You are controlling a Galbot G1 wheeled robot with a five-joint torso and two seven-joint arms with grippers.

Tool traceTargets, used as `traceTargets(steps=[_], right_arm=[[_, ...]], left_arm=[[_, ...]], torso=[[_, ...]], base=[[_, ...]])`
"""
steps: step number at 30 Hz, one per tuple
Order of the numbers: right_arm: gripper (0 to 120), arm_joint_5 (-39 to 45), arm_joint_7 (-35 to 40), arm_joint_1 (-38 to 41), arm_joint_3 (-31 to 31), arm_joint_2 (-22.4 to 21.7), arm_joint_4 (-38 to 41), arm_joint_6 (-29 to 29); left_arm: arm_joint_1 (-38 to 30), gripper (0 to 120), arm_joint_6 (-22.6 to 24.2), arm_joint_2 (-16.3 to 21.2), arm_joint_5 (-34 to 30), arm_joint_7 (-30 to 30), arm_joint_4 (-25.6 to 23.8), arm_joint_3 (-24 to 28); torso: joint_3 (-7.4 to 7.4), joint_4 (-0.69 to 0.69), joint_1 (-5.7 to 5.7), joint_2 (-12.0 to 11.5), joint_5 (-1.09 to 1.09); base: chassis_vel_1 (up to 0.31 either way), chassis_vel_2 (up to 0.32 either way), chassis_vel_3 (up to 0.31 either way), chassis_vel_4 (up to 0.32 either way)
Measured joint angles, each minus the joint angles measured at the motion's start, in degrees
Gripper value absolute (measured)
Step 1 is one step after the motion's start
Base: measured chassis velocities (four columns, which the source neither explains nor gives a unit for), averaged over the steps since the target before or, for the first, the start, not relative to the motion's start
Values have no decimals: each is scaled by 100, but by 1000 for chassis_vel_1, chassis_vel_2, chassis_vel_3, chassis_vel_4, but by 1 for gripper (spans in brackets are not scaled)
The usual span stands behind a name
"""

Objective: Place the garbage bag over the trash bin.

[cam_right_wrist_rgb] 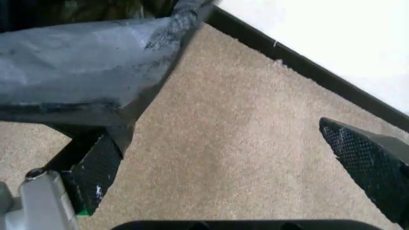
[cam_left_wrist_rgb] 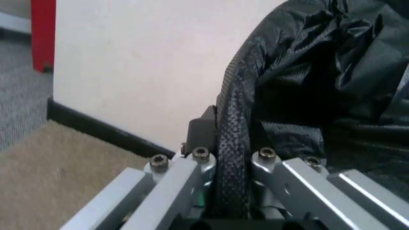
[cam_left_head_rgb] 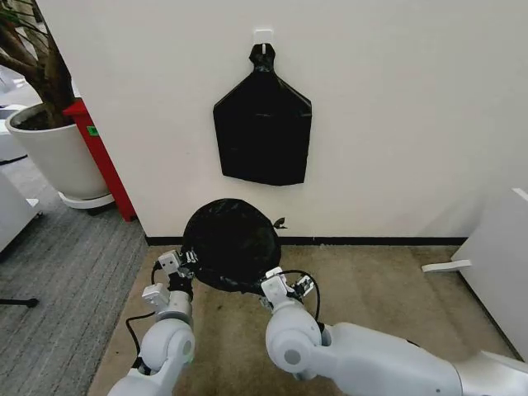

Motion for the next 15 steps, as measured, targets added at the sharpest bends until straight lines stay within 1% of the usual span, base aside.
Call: traceTargets(steps=[3,4,9,10,15], right_arm=[[100,-261,-147,-338,257,-45,2,-3],[100,-261,-147,-338,257,-45,2,-3],[100,-889,-536,-1126,955,-67,-21,18],[100,-889,-536,-1126,955,-67,-21,18],[100,-1338,-878,-1792,1584,-162,71,24]], left_arm=[[26,3,63,-17,-223,-74,-66,27],[26,3,63,-17,-223,-74,-66,27],[80,3,287,-60,-836,-288,-249,82],[80,3,287,-60,-836,-288,-249,82],[132,3,380,-77,-999,-374,-290,98]], torso=[[0,-1,0,0,-1],[0,-1,0,0,-1],[0,-2,0,0,0],[0,-2,0,0,0],[0,-1,0,0,1]], base=[[0,0,0,0],[0,0,0,0],[0,0,0,0],[0,0,0,0],[0,0,0,0]])
